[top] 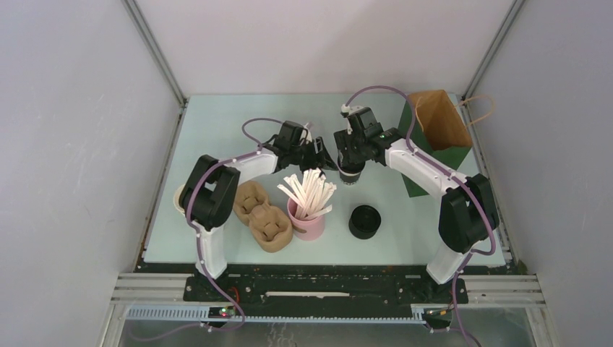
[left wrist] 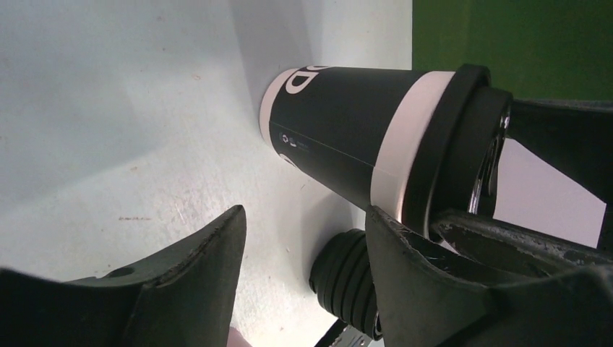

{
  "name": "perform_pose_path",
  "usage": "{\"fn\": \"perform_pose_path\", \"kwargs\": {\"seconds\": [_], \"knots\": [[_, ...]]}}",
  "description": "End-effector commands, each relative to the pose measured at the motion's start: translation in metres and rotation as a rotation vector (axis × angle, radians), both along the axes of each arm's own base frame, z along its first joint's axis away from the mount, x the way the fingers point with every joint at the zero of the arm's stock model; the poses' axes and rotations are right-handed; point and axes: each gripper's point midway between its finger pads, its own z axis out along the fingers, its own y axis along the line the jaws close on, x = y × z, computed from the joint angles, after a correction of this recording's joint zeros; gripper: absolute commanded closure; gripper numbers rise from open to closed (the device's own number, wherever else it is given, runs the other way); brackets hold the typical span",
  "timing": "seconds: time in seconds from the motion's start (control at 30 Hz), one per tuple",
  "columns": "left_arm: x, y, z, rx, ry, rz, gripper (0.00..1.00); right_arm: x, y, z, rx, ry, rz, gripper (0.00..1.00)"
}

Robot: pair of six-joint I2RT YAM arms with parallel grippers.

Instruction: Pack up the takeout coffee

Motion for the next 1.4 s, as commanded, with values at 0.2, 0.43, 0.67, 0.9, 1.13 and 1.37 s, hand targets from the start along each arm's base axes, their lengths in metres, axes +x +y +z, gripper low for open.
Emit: {"fn": "perform_pose_path", "kwargs": {"seconds": [0.2,0.43,0.67,0.9,1.13,1.37], "knots": [[0.020,-0.026,0.032,-0.091,-0.065,-0.010,0.31,-0.007,0.000,-0.001,0.016,0.000,-0.014,0.35],[0.020,-0.027,0.035,-0.094,-0.070,-0.010,0.30,-0.010,-0.005,-0.010,-0.001,-0.005,-0.020,0.32],[0.020,-0.035,0.042,-0.110,-0.078,-0.023,0.29,-0.019,-0.008,-0.026,-0.078,0.005,-0.023,0.33],[0.018,-0.033,0.043,-0.103,-0.084,-0.027,0.29,-0.023,-0.022,-0.039,-0.061,0.001,-0.096,0.33],[0.001,-0.024,0.031,-0.076,-0.061,-0.035,0.29,-0.024,-0.036,-0.040,-0.007,-0.062,-0.156,0.35],[-0.004,-0.010,0.034,-0.075,-0.074,-0.007,0.28,-0.027,-0.046,-0.053,-0.061,-0.093,-0.175,0.36]]}}
